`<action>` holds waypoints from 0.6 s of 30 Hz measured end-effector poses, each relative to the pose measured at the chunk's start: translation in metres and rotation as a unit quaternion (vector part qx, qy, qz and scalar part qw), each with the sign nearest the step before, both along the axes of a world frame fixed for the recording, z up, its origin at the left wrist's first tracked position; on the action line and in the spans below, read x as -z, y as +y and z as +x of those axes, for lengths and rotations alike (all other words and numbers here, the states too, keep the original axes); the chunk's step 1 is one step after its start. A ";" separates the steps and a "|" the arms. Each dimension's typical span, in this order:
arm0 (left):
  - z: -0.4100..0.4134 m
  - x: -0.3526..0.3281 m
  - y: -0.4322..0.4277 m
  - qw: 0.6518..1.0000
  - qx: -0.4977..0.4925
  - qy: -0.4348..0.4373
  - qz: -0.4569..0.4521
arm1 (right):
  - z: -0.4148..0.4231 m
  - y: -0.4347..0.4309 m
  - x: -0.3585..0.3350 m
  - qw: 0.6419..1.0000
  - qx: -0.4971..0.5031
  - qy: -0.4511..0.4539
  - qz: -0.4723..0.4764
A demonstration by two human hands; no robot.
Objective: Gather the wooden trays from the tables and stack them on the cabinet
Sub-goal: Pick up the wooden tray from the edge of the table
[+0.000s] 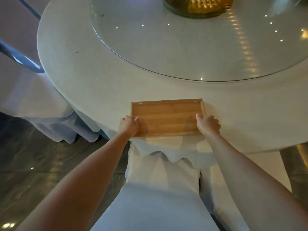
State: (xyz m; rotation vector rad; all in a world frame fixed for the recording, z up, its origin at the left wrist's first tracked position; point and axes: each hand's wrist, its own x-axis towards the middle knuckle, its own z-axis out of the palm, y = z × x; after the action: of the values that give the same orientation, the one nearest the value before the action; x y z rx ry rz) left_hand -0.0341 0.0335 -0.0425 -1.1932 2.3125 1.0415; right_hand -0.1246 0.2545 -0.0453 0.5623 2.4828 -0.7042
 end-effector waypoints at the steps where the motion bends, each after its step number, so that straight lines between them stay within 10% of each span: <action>1: 0.003 0.000 -0.003 1.000 -0.017 0.012 0.006 | 0.003 -0.003 0.000 1.000 0.003 -0.002 0.000; 18: 0.167 -0.070 -0.173 0.977 -0.167 0.115 -0.074 | 0.110 -0.189 -0.080 0.963 -0.204 0.127 -0.125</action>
State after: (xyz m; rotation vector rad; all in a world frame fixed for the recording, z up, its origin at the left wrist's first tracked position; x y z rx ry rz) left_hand 0.1328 -0.1393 0.0271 -1.6425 2.4529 1.1901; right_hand -0.0151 0.0656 0.0349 -0.1417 2.5654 -0.9444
